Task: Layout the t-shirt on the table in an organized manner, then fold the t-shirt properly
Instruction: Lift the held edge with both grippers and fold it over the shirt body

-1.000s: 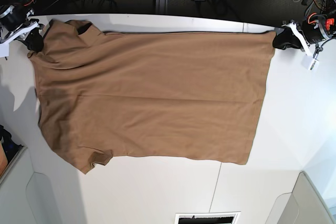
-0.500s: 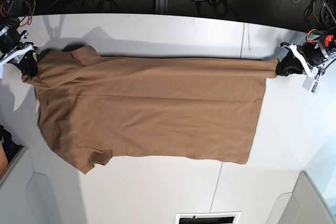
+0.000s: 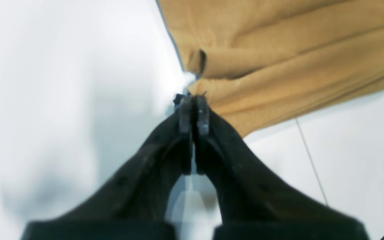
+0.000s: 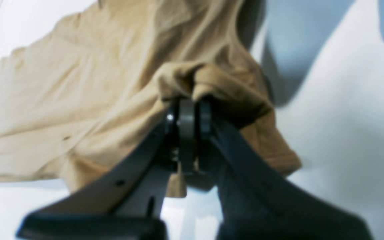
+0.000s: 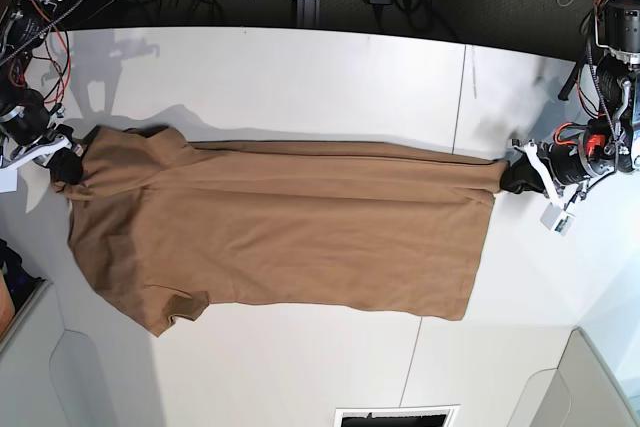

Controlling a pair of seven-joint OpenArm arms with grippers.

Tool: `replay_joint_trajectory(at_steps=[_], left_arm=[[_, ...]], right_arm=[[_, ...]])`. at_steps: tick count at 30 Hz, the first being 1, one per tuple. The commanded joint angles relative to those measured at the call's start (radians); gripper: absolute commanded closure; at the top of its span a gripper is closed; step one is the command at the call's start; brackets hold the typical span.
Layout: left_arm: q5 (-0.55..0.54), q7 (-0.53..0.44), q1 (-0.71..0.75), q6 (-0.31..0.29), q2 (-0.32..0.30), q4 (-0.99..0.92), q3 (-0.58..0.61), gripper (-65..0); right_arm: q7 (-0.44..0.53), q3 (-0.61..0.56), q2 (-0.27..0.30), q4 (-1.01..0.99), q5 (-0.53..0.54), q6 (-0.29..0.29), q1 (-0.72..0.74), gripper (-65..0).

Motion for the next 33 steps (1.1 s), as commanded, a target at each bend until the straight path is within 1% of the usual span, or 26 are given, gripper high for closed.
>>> replay_joint_trajectory(at_steps=[1,3,4,5,7,8,9,11,13,15,18,20,25,26,27,29,30,32,33], left_arm=[[-0.009,-0.017,-0.023,-0.002,-0.024,0.002,-0.006,0.0],[-0.008,-0.018,-0.026,-0.002,-0.024,-0.011,0.001,0.0],[-0.009,-0.019,-0.026,-0.002,-0.023,-0.016,0.004,-4.4],[-0.008,-0.022,-0.025,-0.002,-0.022,-0.016,0.006,-10.3],[-0.009,-0.023,-0.023,-0.002,-0.022,-0.016,0.006,-22.0],[-0.009,-0.022,-0.023,-0.002,-0.022,-0.016,0.006,-26.2],[-0.01,-0.021,-0.023,-0.002,-0.025,-0.016,0.006,-28.2],[-0.034,-0.005,-0.024,-0.002,-0.037,-0.01,0.004,-28.3],[-0.1,0.029,-0.026,-0.002,-0.059,0.01,0.003,-28.2],[-0.154,0.044,-0.026,-0.002,-0.087,0.046,0.003,-28.2],[-0.156,0.043,-0.026,-0.002,-0.123,0.099,0.003,-28.2],[-0.158,0.043,-0.026,-0.002,-0.137,0.116,0.003,-28.2],[-0.174,0.043,-0.026,-0.002,-0.133,0.118,0.004,-28.2],[-0.175,0.043,-0.026,-0.002,-0.127,0.118,0.004,-28.2],[-0.174,0.042,-0.026,-0.002,-0.12,0.118,0.004,-28.2],[-0.174,0.038,-0.026,-0.002,-0.099,0.118,0.004,-28.1],[-0.174,0.035,-0.026,-0.002,-0.086,0.118,0.004,-27.2],[-0.164,0.031,-0.026,-0.002,-0.055,0.118,0.004,-22.2],[-0.142,0.021,-0.026,-0.002,-0.037,0.116,0.004,-20.1]], right_arm=[[0.026,0.005,0.026,-0.001,0.011,0.001,0.016,0.0],[0.026,0.004,0.025,-0.022,0.011,0.001,0.025,0.0],[0.026,0.004,0.025,-0.029,0.011,0.001,0.026,0.0],[0.026,0.003,0.025,-0.03,0.013,0.001,0.026,-3.2],[0.02,0.004,0.025,-0.029,0.013,0.0,0.026,-15.6],[0.01,0.004,0.026,-0.028,0.015,0.001,0.026,-18.8],[-0.003,0.004,0.026,-0.026,0.019,0.001,0.026,-19.4],[-0.042,0.007,0.027,-0.013,0.049,0.001,0.026,-19.3],[-0.085,0.021,0.028,0.018,0.077,0.002,0.025,-19.3],[-0.104,0.042,0.028,0.063,0.087,0.006,0.023,-19.3],[-0.107,0.061,0.029,0.127,0.085,0.008,0.023,-19.3],[-0.107,0.061,0.031,0.152,0.082,0.008,0.023,-19.3],[-0.101,0.059,0.03,0.163,0.099,0.008,0.023,-19.3],[-0.093,0.055,0.03,0.163,0.1,0.008,0.024,-18.2],[-0.079,0.048,0.03,0.163,0.09,0.008,0.024,-14.2],[-0.04,0.021,0.031,0.156,0.037,0.009,0.024,0.0],[-0.018,0.0,0.031,0.148,0.001,0.008,0.025,0.0],[0.025,-0.046,0.031,0.125,-0.06,0.008,0.026,0.0],[0.043,-0.072,0.031,0.112,-0.087,0.008,0.026,0.0]])
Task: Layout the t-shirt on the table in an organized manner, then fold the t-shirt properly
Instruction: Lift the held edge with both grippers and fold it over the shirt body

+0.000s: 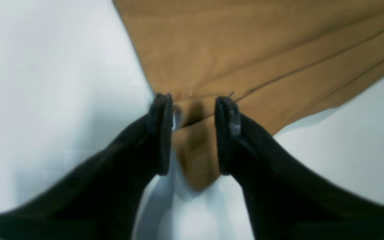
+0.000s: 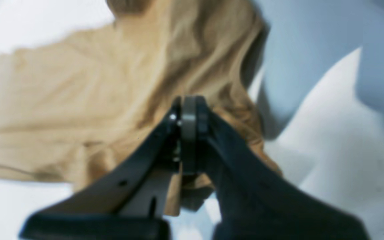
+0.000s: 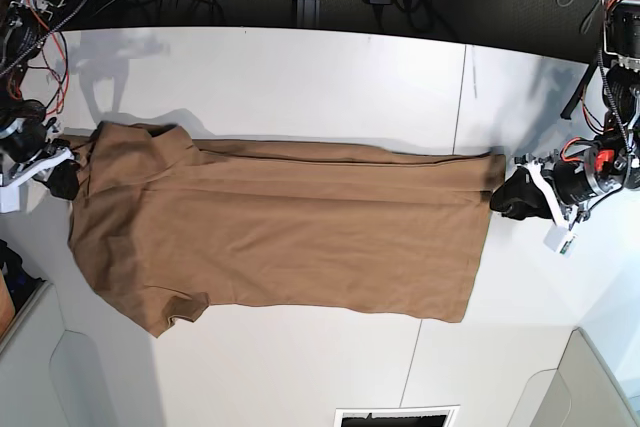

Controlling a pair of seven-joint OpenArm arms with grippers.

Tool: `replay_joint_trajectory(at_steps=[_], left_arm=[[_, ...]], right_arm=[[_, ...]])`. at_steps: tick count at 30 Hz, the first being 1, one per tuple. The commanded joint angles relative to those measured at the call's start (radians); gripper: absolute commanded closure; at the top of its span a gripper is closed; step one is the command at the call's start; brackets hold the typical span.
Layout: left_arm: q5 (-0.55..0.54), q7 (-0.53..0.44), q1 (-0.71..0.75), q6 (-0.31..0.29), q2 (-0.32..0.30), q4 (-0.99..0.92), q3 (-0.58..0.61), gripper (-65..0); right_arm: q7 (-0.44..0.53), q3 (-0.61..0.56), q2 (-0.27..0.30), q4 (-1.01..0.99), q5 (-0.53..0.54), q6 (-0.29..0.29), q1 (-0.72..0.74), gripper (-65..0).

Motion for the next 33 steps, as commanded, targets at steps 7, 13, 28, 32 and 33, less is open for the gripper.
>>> replay_joint_trajectory(at_steps=[7,13,28,32,33], left_arm=[[0.149,-0.092,-0.019,-0.006,0.08,-0.031,-0.006,-13.9],[0.222,-0.159,-0.019,-0.006,0.129,-0.136,-0.001,-10.7],[0.153,-0.065,0.149,-0.006,0.029,0.033,0.001,-5.5],[0.149,-0.066,0.246,-0.006,0.004,0.119,0.001,-5.5],[0.142,-0.066,0.272,-0.006,-0.003,0.135,0.0,-5.5]], right_arm=[[0.12,-0.145,0.017,-0.107,-0.135,-0.004,0.014,0.0],[0.117,-0.157,0.017,-0.159,-0.134,-0.004,0.013,0.0],[0.046,-0.101,0.019,-0.042,-0.053,-0.003,-0.124,0.0],[0.004,-0.064,0.021,0.033,-0.005,-0.003,-0.206,0.0],[0.003,-0.056,0.023,0.053,0.007,-0.003,-0.232,0.0]])
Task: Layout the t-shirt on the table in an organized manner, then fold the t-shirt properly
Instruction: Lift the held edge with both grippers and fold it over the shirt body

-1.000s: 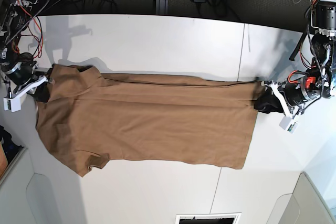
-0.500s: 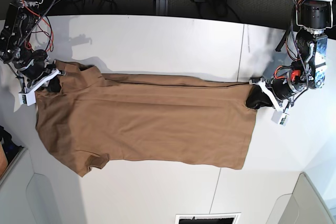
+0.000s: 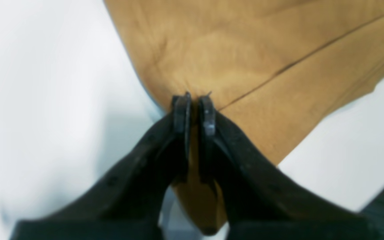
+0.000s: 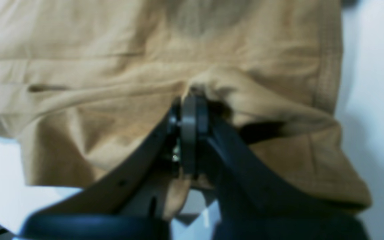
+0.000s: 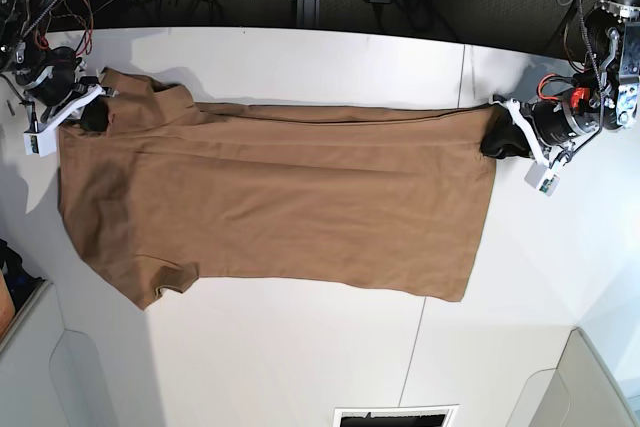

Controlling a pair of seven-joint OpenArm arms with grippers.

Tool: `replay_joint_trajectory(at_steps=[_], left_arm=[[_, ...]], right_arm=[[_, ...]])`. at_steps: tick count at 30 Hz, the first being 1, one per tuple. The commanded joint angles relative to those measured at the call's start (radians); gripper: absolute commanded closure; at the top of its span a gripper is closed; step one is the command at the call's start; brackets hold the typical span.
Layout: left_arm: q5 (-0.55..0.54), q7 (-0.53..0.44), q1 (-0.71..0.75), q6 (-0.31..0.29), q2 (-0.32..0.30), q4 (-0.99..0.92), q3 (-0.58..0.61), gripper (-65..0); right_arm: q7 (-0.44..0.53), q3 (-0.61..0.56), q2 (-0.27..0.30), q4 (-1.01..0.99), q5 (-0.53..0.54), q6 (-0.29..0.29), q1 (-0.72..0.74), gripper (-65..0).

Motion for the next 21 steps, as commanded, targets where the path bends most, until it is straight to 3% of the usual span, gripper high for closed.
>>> replay_joint_trajectory(at_steps=[1,10,16,21], left_arm=[[0.004,0.024,0.022,-0.004,-0.026,0.023,-0.005,-5.5],[-0.01,0.025,0.157,-0.004,-0.041,0.208,-0.006,-5.7],[-0.017,0.026,0.148,-0.004,-0.041,0.234,-0.047,-14.0],[-0.035,0.026,0.148,-0.004,-0.042,0.234,-0.121,-14.1]], right_arm=[[0.006,0.012,0.019,0.035,0.021,0.006,-0.024,0.0],[0.009,0.066,0.041,0.155,0.098,0.006,-0.176,0.0],[0.009,0.135,0.042,0.214,0.146,0.006,-0.154,0.0],[0.011,0.184,0.058,0.245,0.156,0.006,-0.114,0.0]])
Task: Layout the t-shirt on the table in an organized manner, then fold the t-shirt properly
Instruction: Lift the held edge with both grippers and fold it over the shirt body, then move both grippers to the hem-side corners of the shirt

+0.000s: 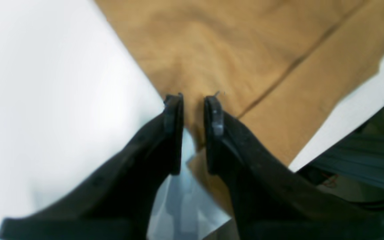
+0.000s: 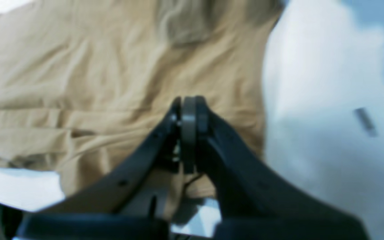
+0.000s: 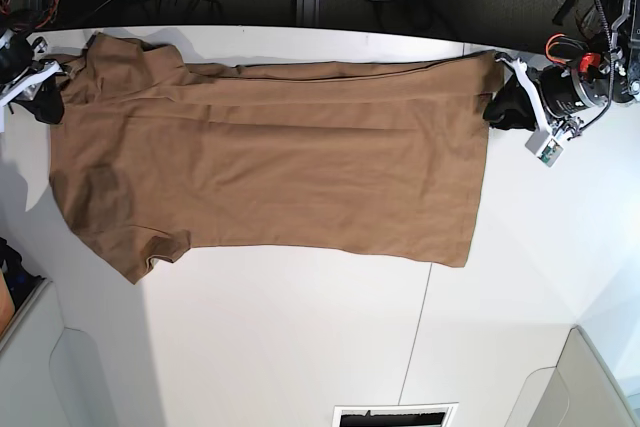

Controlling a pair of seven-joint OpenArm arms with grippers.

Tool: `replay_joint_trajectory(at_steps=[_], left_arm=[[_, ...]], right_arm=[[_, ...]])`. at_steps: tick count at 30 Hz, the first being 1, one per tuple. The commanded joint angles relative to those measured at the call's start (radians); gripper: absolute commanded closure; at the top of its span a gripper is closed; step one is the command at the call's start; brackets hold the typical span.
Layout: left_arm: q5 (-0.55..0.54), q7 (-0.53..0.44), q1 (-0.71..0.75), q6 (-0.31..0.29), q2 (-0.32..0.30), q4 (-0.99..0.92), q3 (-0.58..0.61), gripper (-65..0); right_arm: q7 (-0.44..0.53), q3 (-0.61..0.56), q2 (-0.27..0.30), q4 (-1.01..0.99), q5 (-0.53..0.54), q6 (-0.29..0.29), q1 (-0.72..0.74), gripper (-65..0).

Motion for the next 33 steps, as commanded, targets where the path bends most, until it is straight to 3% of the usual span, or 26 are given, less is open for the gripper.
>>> replay_joint_trajectory(at_steps=[1,3,6,8,19,23,26,29,33], left_arm=[[-0.031,-0.015,-0.011,-0.01,-0.018,0.015,-0.026,-14.3],[-0.073,-0.018,-0.024,-0.01,-0.028,0.015,-0.049,-18.1],[-0.106,-0.04,-0.069,-0.01,-0.053,0.015,-0.053,-30.9],[-0.105,-0.042,-0.114,-0.01,-0.06,0.014,-0.053,-33.4],[-0.109,-0.072,-0.356,-0.01,-0.058,-0.206,-0.018,-33.6],[-0.095,-0.091,-0.497,-0.01,-0.053,-0.347,0.103,-38.7],[-0.053,-0.119,-0.594,-0.01,-0.03,-0.466,0.183,-39.2],[-0.018,-0.147,-0.687,-0.01,0.006,-0.608,0.222,-39.2],[-0.018,-0.147,-0.796,-0.01,0.065,-0.79,0.231,-39.2]], right_arm=[[0.025,0.012,0.031,0.018,0.02,0.001,0.027,0.0],[0.029,0.011,0.046,0.011,0.019,0.001,0.066,-1.0],[0.029,0.007,0.076,-0.025,0.001,0.0,0.137,-18.7],[0.032,0.001,0.107,-0.074,-0.018,-0.014,0.186,-23.4],[0.111,-0.122,0.27,-0.615,-0.042,-0.026,0.583,-23.7],[0.163,-0.217,0.26,-0.778,-0.097,-0.026,0.721,-23.7],[0.223,-0.285,0.246,-0.873,-0.182,-0.027,0.787,-27.6],[0.268,-0.339,0.229,-0.969,-0.272,-0.072,0.841,-33.1],[0.301,-0.366,0.207,-1.082,-0.31,-0.089,0.876,-33.2]])
